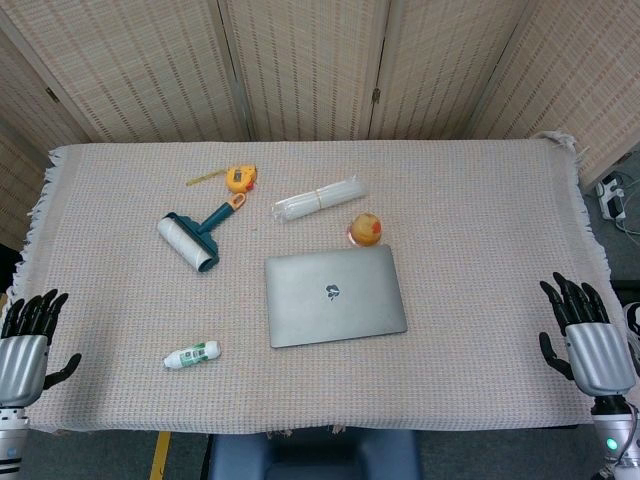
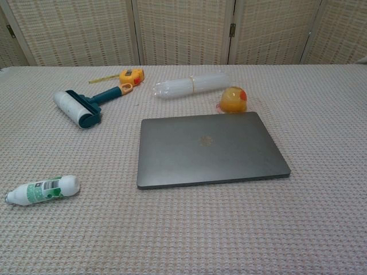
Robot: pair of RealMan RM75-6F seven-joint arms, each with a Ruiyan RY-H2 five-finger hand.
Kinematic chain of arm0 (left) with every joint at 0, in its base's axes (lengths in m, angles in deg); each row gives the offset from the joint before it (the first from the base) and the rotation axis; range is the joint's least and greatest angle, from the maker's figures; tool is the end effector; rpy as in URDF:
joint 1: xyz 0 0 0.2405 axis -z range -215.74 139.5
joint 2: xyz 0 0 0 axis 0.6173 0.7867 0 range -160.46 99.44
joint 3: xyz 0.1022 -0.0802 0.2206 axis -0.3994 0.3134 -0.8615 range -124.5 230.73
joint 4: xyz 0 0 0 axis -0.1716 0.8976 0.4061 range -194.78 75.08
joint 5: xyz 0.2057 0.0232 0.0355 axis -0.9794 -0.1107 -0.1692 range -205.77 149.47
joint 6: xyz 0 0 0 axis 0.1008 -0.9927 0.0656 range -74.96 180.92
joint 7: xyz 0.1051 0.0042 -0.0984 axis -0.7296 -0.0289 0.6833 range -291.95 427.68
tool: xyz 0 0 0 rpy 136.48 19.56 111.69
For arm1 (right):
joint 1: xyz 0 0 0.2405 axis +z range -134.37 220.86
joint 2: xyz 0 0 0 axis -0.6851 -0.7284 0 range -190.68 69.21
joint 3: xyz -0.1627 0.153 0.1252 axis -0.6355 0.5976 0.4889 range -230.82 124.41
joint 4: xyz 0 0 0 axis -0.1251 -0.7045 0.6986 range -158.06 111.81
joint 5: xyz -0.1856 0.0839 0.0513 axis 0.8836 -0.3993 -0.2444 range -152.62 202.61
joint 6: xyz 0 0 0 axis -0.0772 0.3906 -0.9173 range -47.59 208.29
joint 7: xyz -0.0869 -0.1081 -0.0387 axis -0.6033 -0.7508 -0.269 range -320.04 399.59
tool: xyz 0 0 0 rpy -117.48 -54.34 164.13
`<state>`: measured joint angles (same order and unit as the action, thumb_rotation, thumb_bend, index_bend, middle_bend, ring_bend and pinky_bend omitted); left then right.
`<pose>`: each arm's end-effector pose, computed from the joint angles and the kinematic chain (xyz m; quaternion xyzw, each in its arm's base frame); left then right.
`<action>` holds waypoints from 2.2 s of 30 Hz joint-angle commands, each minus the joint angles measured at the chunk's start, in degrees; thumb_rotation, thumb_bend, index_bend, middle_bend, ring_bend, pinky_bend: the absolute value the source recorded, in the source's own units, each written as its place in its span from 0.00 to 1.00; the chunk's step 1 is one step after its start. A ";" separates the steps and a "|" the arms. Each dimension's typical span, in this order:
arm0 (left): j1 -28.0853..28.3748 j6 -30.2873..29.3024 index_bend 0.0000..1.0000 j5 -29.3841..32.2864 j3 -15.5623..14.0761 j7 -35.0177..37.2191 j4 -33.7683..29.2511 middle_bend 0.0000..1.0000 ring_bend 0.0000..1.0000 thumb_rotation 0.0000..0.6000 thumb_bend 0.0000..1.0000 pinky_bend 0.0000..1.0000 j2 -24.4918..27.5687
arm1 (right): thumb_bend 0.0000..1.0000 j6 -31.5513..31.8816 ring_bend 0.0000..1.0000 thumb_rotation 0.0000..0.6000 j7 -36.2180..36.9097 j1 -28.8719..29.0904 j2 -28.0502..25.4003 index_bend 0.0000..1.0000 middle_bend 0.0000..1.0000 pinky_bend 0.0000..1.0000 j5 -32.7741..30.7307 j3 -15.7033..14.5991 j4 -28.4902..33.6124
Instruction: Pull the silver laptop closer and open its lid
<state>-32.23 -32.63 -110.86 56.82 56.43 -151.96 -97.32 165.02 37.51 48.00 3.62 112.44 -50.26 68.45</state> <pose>-0.3103 0.1893 0.1504 -0.6048 -0.3431 -0.3434 0.6314 -0.3105 -0.1809 0.1569 0.6114 -0.3694 0.3777 0.5891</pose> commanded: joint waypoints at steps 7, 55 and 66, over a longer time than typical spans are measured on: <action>-0.11 -0.90 0.11 -0.95 0.11 0.41 1.13 0.10 0.10 1.00 0.31 0.00 -0.72 | 0.53 0.09 0.07 1.00 0.30 0.02 -0.08 0.00 0.00 0.00 0.31 -0.09 -0.03; -0.40 -1.13 0.12 -3.54 -1.11 2.70 1.16 0.10 0.10 1.00 0.32 0.00 -0.29 | 0.96 -62.68 0.09 1.00 5.84 53.32 19.98 0.00 0.17 0.00 -24.86 12.64 -17.95; -0.36 -0.23 0.12 -2.64 -1.08 3.13 1.34 0.10 0.10 1.00 0.32 0.00 -0.07 | 0.96 -69.52 0.08 1.00 3.92 64.26 31.58 0.00 0.16 0.00 -35.39 9.35 -36.02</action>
<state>-32.58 -32.89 -113.54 55.75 59.52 -150.64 -97.41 97.11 41.84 110.26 32.81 79.19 -39.94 35.33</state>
